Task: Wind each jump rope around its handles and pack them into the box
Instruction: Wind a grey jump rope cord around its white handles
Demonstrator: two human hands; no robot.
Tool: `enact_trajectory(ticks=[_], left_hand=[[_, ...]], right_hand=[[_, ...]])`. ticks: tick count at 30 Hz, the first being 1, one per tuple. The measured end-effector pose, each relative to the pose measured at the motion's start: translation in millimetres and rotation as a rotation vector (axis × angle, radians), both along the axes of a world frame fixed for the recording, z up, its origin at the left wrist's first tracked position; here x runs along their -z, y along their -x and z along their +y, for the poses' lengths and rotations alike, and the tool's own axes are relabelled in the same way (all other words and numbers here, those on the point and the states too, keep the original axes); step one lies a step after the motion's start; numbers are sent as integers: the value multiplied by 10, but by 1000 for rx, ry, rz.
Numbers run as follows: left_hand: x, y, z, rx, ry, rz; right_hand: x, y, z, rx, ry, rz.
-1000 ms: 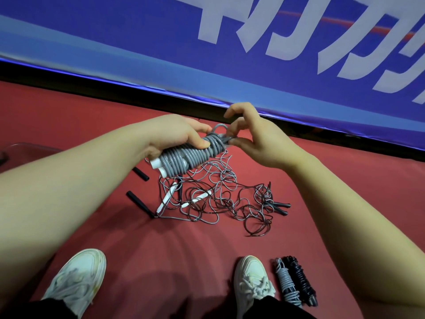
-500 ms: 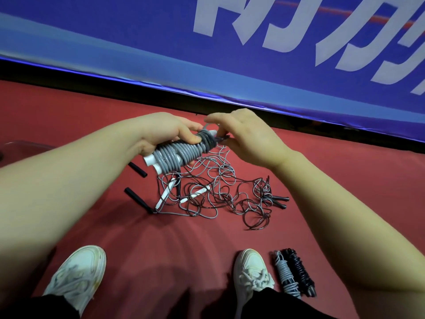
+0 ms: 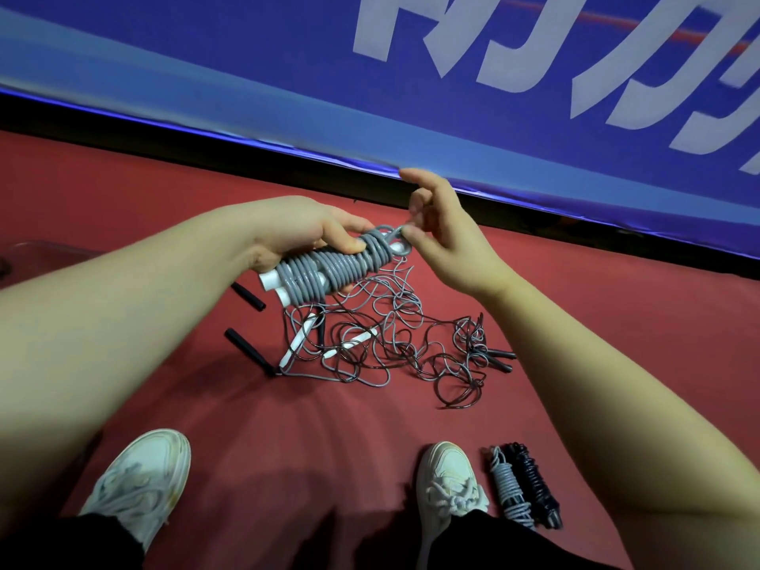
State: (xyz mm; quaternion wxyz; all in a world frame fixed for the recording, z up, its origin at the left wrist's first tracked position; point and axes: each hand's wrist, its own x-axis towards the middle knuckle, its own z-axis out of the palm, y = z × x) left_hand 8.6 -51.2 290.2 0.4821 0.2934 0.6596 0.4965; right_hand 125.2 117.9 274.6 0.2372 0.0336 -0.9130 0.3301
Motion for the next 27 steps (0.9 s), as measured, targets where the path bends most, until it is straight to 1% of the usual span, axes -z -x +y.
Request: enact_trajectory(ticks=[2,3,4,5,6,7,9,13,15,17,20,23,25,26,27], left_hand=[[-7,31,-21,-4,-17,8],[-12,42,-27,-10,-32,5],[-14,51,-27,-25,-55,0],[-17,57,-19,-51,-83,0],[-22,55,-7,-80,-110,12],[-27,46,11,-99,-133,34],[-43,24,40,-115,-164,85],[-55,26,33,-138,-161,220],[-56,9,22,-139,-156,250],[-73,-25,18,-160,-192,193],[-123,-65,29,-197,-284,-6],[-116,-69,61,-250,-355,-104],[-78,-60,73,-309,-381,-120],[-63,-56,70,-331,-390,-123],[-56,-51,64,-332,-395,-121]], right_hand=[[35,10,-22,112,77,-13],[32,17,-40,206,172,-29],[25,25,-50,305,256,-62],[8,25,-73,389,295,-116],[7,22,-98,414,319,-182],[3,18,-137,380,369,-225],[-40,9,-207,298,479,-225],[-116,-30,-236,298,547,-157],[-100,-19,-237,274,581,-134],[-70,1,-254,213,650,-80],[-92,45,-281,130,810,65],[-71,119,-326,127,941,147],[-22,184,-347,160,976,161],[-6,209,-355,166,960,165],[6,224,-348,188,892,172]])
